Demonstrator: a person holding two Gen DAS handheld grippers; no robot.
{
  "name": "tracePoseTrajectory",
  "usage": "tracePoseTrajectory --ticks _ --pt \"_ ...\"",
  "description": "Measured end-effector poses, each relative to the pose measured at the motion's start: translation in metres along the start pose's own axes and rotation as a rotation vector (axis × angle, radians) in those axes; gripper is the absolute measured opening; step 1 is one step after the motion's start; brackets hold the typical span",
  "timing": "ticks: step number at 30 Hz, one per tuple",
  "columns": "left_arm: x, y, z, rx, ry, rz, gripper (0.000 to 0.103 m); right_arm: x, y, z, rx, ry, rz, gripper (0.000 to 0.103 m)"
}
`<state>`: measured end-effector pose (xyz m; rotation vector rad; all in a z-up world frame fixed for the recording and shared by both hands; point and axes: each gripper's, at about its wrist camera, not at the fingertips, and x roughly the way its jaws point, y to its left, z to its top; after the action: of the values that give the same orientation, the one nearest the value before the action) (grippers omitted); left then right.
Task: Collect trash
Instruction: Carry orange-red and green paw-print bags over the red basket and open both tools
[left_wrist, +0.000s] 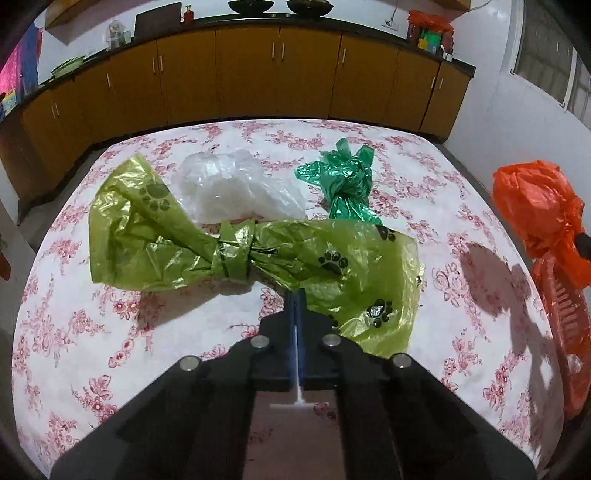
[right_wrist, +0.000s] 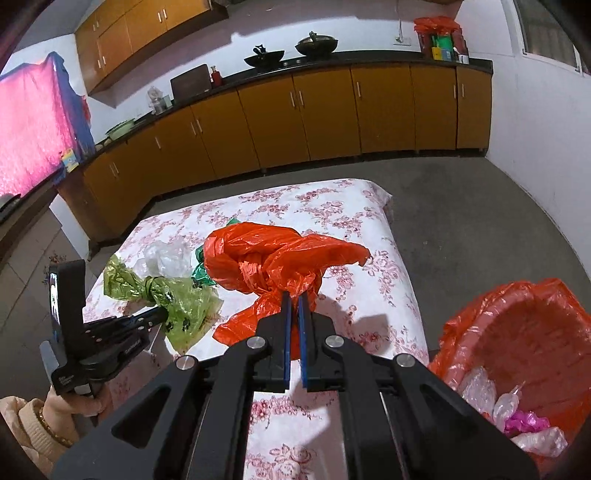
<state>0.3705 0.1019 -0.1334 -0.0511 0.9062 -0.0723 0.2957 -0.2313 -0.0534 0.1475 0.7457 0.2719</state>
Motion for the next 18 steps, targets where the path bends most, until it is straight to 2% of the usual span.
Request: tracePoseTrajectory --ticks 11,18 --pt "-0.051 -0.007 -0.006 0.016 -0.11 -0.028 0.002 -0.025 -0.008 -0.002 0.019 -0.036 0.002 0.004" --pt "-0.089 -0.032 -0.005 0.076 -0.175 -0.07 0.002 -0.051 -0.019 -0.006 0.036 -0.064 -0.01 0.004"
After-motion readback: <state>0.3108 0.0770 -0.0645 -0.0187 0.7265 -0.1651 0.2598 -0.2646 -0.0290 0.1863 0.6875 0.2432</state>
